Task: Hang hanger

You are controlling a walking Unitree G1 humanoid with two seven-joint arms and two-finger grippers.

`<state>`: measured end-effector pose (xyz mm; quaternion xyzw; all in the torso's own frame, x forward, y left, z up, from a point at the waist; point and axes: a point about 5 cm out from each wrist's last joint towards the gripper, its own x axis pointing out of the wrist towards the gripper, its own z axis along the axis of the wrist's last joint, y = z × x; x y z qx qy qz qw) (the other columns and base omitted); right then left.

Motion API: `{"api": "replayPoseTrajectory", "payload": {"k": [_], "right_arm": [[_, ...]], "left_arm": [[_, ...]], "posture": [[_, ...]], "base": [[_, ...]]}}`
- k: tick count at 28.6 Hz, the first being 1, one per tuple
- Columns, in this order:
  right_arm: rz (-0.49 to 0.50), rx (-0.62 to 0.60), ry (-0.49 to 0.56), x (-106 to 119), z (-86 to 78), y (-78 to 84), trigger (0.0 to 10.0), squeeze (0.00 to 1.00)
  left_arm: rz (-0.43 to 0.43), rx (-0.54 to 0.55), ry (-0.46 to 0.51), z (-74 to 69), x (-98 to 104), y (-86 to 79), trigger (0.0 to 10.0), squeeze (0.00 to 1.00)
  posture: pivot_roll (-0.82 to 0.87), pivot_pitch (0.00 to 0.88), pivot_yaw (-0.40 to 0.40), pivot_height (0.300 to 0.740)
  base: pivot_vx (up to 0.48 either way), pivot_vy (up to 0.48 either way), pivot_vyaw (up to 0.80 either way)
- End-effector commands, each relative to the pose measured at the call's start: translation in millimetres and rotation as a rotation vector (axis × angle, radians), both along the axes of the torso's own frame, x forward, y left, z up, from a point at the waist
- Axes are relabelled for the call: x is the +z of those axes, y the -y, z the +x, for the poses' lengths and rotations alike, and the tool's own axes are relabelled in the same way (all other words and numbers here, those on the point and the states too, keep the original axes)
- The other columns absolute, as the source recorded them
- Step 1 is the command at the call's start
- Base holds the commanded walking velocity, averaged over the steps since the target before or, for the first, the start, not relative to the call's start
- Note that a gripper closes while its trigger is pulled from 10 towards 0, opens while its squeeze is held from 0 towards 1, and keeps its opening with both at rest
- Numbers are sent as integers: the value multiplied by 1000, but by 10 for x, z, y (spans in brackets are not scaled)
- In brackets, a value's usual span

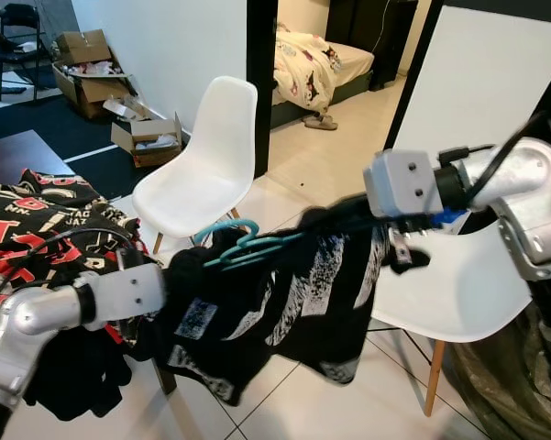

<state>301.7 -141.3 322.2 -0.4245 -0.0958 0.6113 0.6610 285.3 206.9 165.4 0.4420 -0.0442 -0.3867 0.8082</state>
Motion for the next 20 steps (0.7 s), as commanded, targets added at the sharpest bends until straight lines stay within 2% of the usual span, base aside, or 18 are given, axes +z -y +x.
{"api": "replayPoseTrajectory", "payload": {"k": [1,3,4,5,6,7,13,15,16,18,20], "right_arm": [[47,53,10,50,-65,-113,0,0],[47,53,10,50,-65,-113,0,0],[50,51,-8,13,-65,-139,3059,0],[43,48,-42,-47,-70,-144,10000,31],[39,45,-65,-85,-75,-142,10000,31],[24,51,-98,-145,-95,-117,10000,1000],[0,55,-129,-214,-119,-71,10000,1000],[-27,5,-124,-248,-78,38,10000,1000],[-27,5,-124,-248,-78,38,10000,1000],[-55,-99,-108,-191,-24,310,10000,1000],[-55,-99,-108,-191,-24,310,10000,1000]], "left_arm": [[0,-37,2,20,-48,150,10000,0],[0,-37,2,20,-48,150,10000,0],[-5,-44,-6,18,-70,174,10000,0],[-3,-46,-11,9,-82,168,10000,0],[0,-46,-13,2,-87,156,10000,0],[3,-44,-14,-4,-84,135,10000,0],[9,-40,-15,-7,-72,108,10000,0],[18,-35,-14,-5,-51,86,10000,0],[18,-35,-14,-5,-51,86,10000,0],[23,-28,-8,6,-46,85,10000,0],[23,-28,-8,6,-46,85,10000,0]], "posture": [[12,0,-37,740],[12,0,-37,740],[14,0,-36,740],[20,0,-36,740],[22,0,-36,740],[22,0,-37,740],[26,0,-37,740],[31,0,-37,740],[31,0,-37,740],[28,0,-34,740],[28,0,-34,740]], "base": [[0,0,0],[0,0,0],[0,0,0],[0,0,0],[0,0,0],[0,0,0],[0,0,0],[0,0,0],[0,0,0],[0,0,0],[0,0,0]]}}
